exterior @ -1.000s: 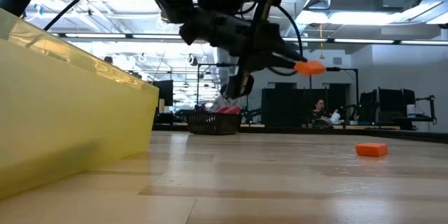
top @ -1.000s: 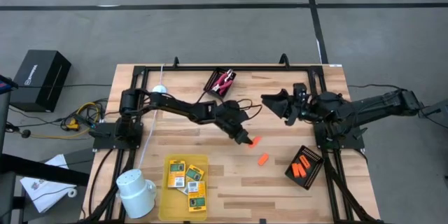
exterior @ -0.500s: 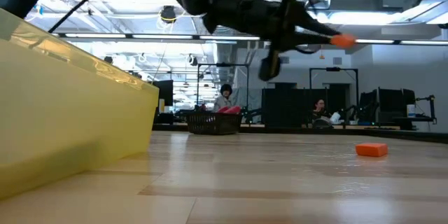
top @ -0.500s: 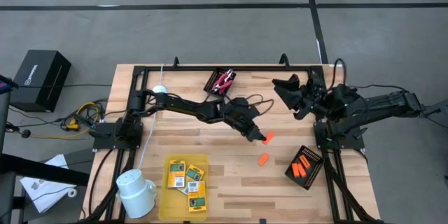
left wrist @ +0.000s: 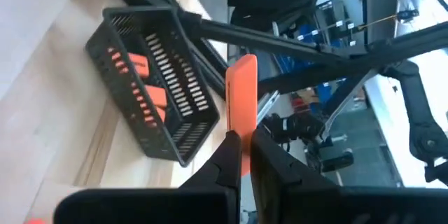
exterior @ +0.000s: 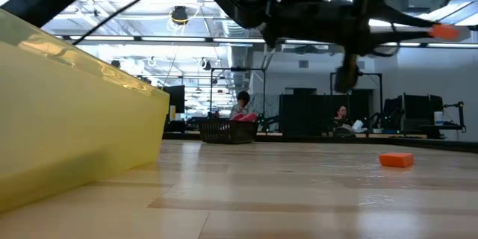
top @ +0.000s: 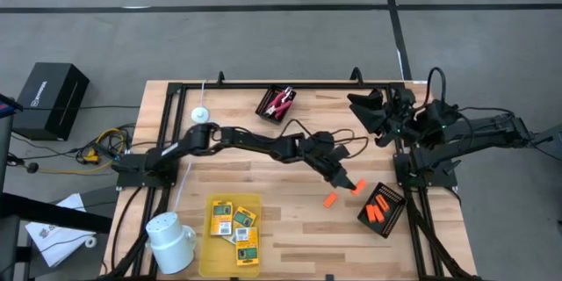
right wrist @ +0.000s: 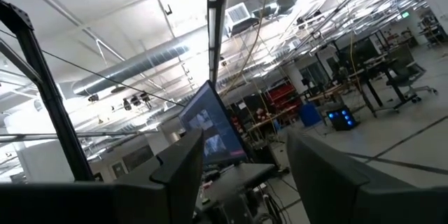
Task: Pick & Place School Supplies
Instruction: Put the orange eraser into the bottom black bin
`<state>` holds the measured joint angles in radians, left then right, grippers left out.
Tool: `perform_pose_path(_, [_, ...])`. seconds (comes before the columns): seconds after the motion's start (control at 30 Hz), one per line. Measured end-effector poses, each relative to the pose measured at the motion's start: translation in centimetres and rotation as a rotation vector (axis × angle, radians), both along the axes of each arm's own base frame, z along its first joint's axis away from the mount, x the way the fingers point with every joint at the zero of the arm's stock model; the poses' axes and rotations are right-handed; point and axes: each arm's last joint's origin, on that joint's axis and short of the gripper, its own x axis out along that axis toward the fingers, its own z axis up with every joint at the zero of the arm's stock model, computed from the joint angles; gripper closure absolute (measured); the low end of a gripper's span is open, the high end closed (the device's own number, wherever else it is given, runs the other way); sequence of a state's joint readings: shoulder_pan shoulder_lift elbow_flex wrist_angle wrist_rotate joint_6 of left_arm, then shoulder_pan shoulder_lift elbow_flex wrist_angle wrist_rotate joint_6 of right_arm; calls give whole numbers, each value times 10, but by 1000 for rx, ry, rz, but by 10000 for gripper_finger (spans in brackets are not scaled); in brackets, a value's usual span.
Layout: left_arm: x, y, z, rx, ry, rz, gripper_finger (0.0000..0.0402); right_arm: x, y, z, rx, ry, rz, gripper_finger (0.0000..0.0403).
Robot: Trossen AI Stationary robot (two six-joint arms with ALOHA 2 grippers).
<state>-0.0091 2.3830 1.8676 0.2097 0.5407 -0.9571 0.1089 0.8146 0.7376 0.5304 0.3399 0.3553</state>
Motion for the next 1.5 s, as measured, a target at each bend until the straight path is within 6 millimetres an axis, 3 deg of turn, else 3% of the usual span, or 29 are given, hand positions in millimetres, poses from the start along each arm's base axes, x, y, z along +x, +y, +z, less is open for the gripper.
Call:
perform_pose_path(0.3, [23, -5, -10, -55, -9, -34, 396, 0, 0, 0, 0, 3, 0, 205])
perform_pose_path(0.73, [23, -11, -8, -55, -23, -74, 396, 2, 0, -3, -1, 32, 1, 206])
perform_pose_path(0.87, [22, 2, -5, -37, -18, -91, 396, 0, 0, -1, -12, 25, -5, 206])
perform_pose_path(1.0, [13, 32, 12, 31, 9, -80, 396, -9, -1, 11, -51, 6, -46, 205])
perform_pose_path(1.2, [-12, 65, 57, 173, 3, -82, 396, -30, -5, 28, -107, 79, -134, 205])
perform_pose_path(1.33, [-40, 87, 96, 228, -40, -35, 396, -39, -8, 30, -118, 130, -189, 205])
perform_pose_path(1.5, [-84, 107, 139, 287, -91, 67, 396, -65, -11, 32, -99, 140, -214, 205])
